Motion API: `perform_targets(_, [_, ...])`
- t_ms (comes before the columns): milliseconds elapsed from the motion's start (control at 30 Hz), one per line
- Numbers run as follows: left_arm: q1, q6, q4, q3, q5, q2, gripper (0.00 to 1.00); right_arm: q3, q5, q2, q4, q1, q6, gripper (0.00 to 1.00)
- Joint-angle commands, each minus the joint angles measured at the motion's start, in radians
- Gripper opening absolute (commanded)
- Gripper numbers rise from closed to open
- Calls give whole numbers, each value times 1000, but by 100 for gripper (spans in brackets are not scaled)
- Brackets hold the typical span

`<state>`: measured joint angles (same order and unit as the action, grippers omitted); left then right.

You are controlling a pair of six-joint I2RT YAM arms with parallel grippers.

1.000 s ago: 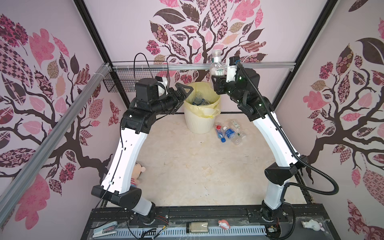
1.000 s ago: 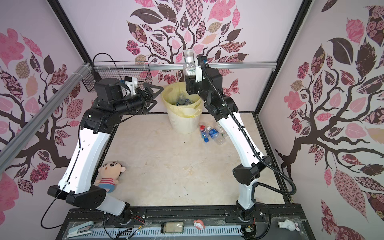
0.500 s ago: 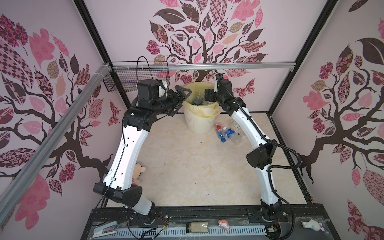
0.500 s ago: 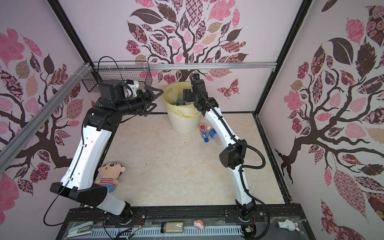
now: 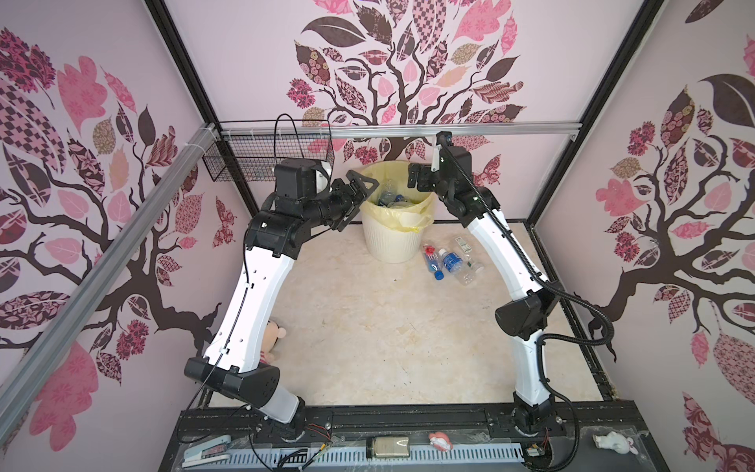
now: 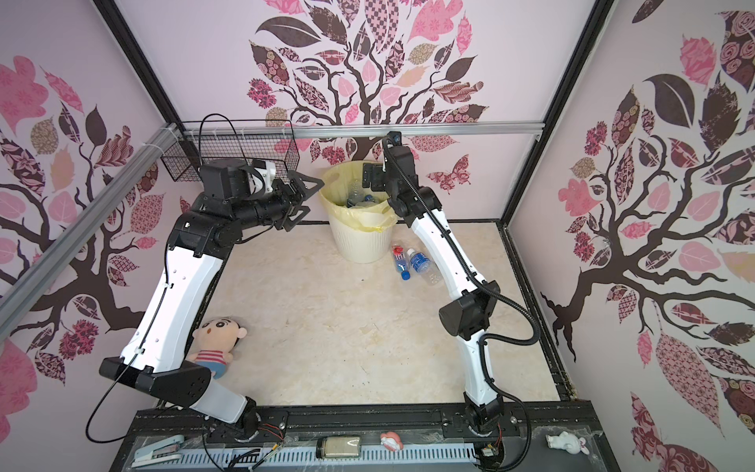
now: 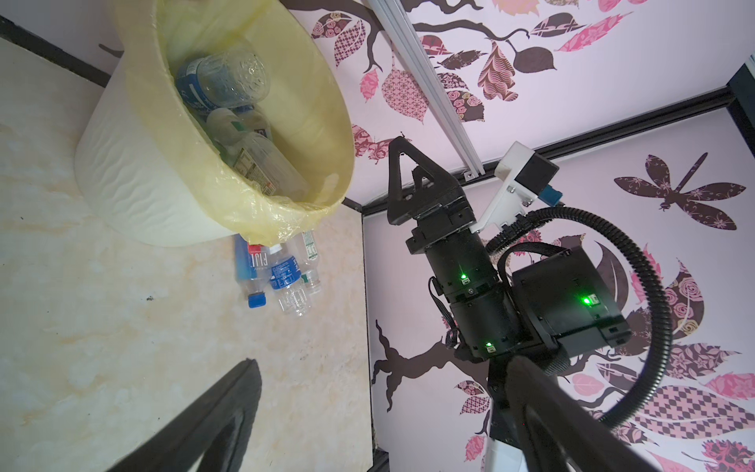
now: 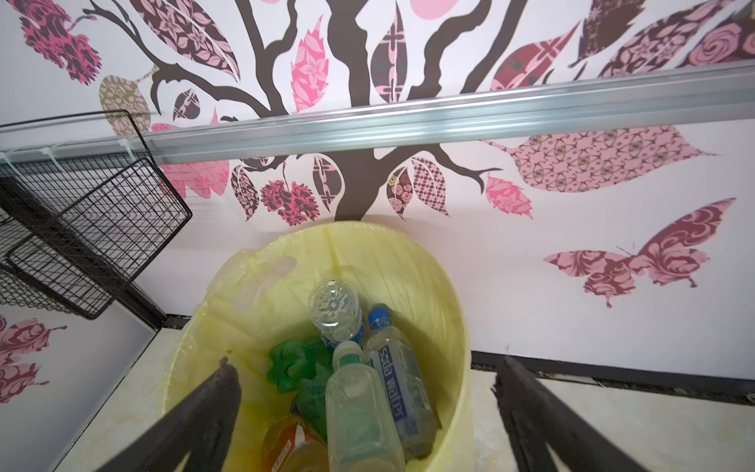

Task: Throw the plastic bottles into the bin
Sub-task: 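Open right gripper over the bin to drop the green-label bottle, then lower right gripper onto the flat clear green-label bottle and close it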

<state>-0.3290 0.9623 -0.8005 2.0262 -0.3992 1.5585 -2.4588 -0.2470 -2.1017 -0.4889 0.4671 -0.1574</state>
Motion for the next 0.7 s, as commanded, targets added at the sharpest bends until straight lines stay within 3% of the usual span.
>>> perform_targets(0, [-34,-22,23,-40,35,6,97,122,-55,128,-3,1,5,100])
perform_targets(267, [-91,-4,78,-161,44,6,97,630,-92,367,109,-5,29,100])
perform_targets(433, [-115,16,113,-232,32,-4,97,928,-61,483,163,-38,-20,100])
perform_targets(667, [-142,30,140,-321,22,-31,97,1115,-35,495,160,-125,-42,99])
